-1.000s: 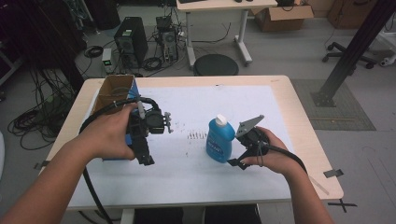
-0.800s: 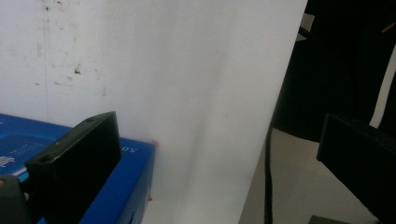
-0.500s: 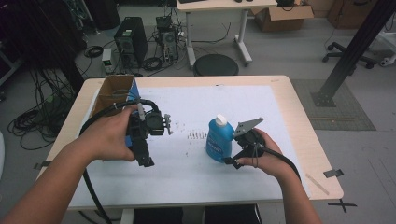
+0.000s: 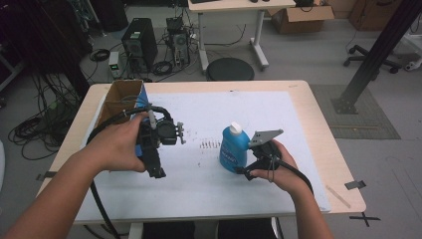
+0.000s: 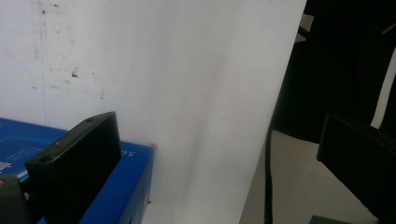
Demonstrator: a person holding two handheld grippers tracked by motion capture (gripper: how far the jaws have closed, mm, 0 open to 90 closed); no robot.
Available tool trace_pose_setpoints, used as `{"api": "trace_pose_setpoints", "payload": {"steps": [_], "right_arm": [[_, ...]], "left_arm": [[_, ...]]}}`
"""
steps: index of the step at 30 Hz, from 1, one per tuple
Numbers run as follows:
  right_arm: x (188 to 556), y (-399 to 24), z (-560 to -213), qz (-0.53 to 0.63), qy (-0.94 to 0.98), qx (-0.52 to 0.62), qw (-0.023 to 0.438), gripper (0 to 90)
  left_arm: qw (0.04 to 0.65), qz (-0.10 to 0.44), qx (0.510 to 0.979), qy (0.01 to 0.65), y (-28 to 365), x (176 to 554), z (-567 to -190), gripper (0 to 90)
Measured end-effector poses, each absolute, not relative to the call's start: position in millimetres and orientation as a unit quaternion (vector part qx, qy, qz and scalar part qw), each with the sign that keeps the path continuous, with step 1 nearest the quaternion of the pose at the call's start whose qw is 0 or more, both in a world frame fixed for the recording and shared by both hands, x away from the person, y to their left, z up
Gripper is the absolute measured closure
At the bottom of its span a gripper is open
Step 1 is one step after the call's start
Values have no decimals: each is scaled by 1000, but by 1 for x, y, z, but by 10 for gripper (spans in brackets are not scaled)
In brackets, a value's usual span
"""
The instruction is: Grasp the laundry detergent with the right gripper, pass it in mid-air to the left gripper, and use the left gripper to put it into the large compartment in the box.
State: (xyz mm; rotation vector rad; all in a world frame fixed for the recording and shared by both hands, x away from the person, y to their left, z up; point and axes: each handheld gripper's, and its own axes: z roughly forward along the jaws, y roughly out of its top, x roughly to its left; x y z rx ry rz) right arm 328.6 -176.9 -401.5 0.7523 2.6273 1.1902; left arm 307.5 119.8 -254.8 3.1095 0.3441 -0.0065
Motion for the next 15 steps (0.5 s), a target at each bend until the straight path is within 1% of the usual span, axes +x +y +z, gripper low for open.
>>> {"api": "trace_pose_setpoints", "payload": {"steps": [8,15], "right_arm": [[327,-172,-401,431,858,258,102,18],[327,-168,-405,444,848,267,111,16]], "left_arm": [[6,-1,994,110,120,307,-253,4],[6,-1,994,110,120,306,-253,4]]}}
